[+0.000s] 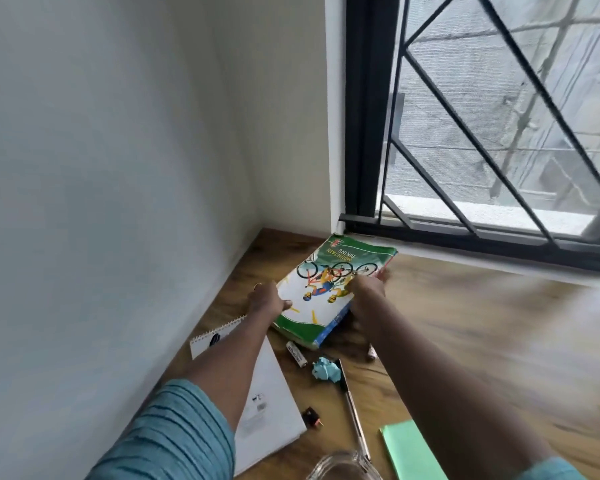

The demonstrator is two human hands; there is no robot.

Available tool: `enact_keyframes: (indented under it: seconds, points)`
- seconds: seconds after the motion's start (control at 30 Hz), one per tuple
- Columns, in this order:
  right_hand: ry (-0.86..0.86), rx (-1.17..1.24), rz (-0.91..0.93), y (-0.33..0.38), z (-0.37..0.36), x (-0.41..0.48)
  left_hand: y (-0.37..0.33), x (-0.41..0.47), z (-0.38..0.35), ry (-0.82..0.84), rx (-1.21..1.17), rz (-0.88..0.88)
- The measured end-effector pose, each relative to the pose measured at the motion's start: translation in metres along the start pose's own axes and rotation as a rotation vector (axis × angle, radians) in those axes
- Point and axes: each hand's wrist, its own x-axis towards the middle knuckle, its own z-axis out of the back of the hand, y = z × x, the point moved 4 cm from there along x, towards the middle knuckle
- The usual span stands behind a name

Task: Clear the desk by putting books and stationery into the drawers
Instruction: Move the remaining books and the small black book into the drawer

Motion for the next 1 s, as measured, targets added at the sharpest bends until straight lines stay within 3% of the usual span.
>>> enact_keyframes:
  seconds: [0.2, 0.5, 0.63, 0.73, 0.87, 1.0]
  points:
    - [0.126, 0.171, 0.102, -0.003, -0.010, 0.010, 0.003, 0.010, 0.005, -0.019, -0.044, -0.049]
    - [0.382, 0.537, 0.242, 0.030, 0.043, -0.087, 0.002, -0.039, 0.051, 0.132, -0.612, -0.153]
    - [0.452, 0.614, 0.326, 0.016, 0.081, -0.145, 0.004, -0.100, 0.064, 0.447, -0.952, -0.214]
    - [0.389, 0.588, 0.332, -0.014, 0.111, -0.191, -0.002, -0.181, 0.077, 0.544, -0.962, -0.400]
    - [0.330, 0.321, 0.288, -0.069, 0.145, -0.248, -0.018, -0.283, 0.085, 0.322, -0.845, -0.671]
    - [0.294, 0.179, 0.361, -0.088, 0.183, -0.328, -0.027, -0.382, 0.064, 0.208, -0.692, -0.778]
